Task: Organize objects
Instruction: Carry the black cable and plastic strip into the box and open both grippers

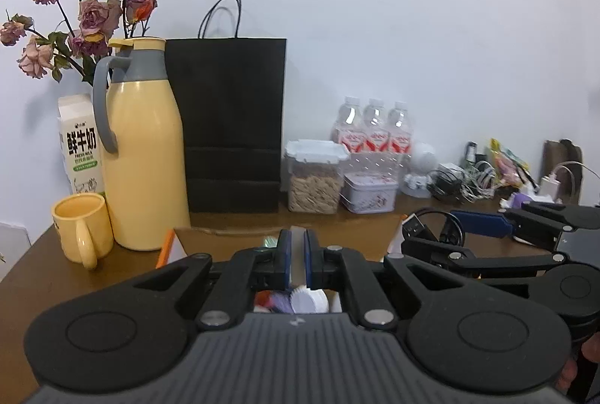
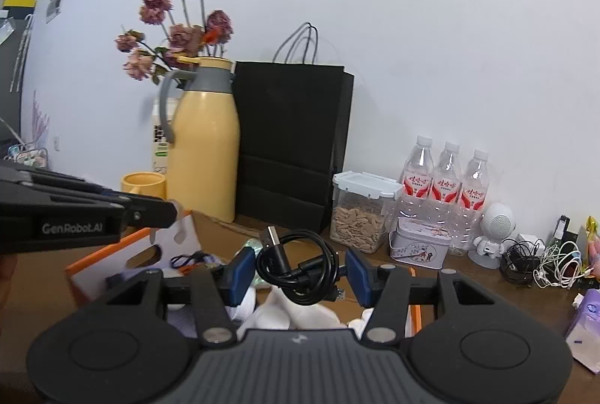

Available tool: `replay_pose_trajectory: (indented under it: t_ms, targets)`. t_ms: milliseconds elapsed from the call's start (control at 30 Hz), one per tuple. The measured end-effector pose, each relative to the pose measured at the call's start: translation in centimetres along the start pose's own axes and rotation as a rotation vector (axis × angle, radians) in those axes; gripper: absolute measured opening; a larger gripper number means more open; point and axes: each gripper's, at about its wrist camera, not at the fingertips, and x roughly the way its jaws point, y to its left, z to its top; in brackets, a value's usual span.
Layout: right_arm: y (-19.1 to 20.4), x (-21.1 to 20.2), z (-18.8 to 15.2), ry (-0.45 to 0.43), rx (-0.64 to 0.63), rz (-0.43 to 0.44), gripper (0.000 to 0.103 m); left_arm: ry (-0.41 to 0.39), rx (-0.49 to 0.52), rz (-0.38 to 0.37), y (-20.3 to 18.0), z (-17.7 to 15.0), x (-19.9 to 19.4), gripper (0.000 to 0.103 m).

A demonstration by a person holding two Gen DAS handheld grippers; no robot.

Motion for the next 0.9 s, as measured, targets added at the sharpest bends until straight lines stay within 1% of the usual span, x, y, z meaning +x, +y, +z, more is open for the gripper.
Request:
replay_pose_trajectory:
  t_ms: [133,233,300,433,467,500,533,567,600,633,667,700,733,900]
  targets:
    - [-1.0,2.8,0.4,0.024,0.040,-0.011,0.052,0.004,-0.039,0.036,0.6,0.3,2.4,0.007]
    - [-1.8,4.2,-0.5,0.041,0.067,-0.018,0.052,0.034,-0.083,0.053,1.4,-0.4,4.0,0.007]
    - [-2.3,4.9,-1.3,0.068,0.083,-0.013,0.052,0.066,-0.082,0.053,1.6,-1.0,4.9,0.007]
    - [-3.0,5.7,-2.4,0.101,0.106,-0.003,0.053,0.089,-0.059,0.051,1.6,-1.6,5.3,0.009]
    - [-3.1,5.9,-2.5,0.111,0.108,0.003,0.053,0.092,-0.054,0.055,1.5,-1.7,5.2,0.012]
    - [-3.1,6.0,-2.7,0.119,0.107,0.007,0.055,0.097,-0.047,0.062,1.4,-1.8,5.2,0.024]
    - [-3.0,5.9,-2.8,0.120,0.105,0.004,0.068,0.098,-0.042,0.066,1.4,-1.9,5.1,0.036]
    - [-2.9,5.7,-2.9,0.115,0.102,-0.008,0.076,0.090,-0.039,0.076,1.5,-2.0,5.0,0.064]
    - [-2.9,5.6,-2.8,0.107,0.098,-0.019,0.090,0.080,-0.035,0.097,1.4,-2.0,4.7,0.087]
    - [-2.8,5.3,-2.8,0.098,0.094,-0.027,0.095,0.068,-0.032,0.119,1.5,-2.0,4.4,0.095]
    - [-2.8,5.0,-2.7,0.092,0.092,-0.030,0.095,0.054,-0.033,0.134,1.6,-2.0,4.2,0.103]
    - [-2.9,4.9,-2.7,0.091,0.094,-0.031,0.097,0.044,-0.037,0.147,1.8,-1.9,3.9,0.103]
    - [-3.0,4.9,-2.7,0.095,0.098,-0.035,0.103,0.045,-0.041,0.154,1.9,-1.8,3.7,0.103]
    - [-3.0,4.9,-2.7,0.109,0.105,-0.047,0.103,0.049,-0.066,0.181,2.7,-1.7,3.5,0.103]
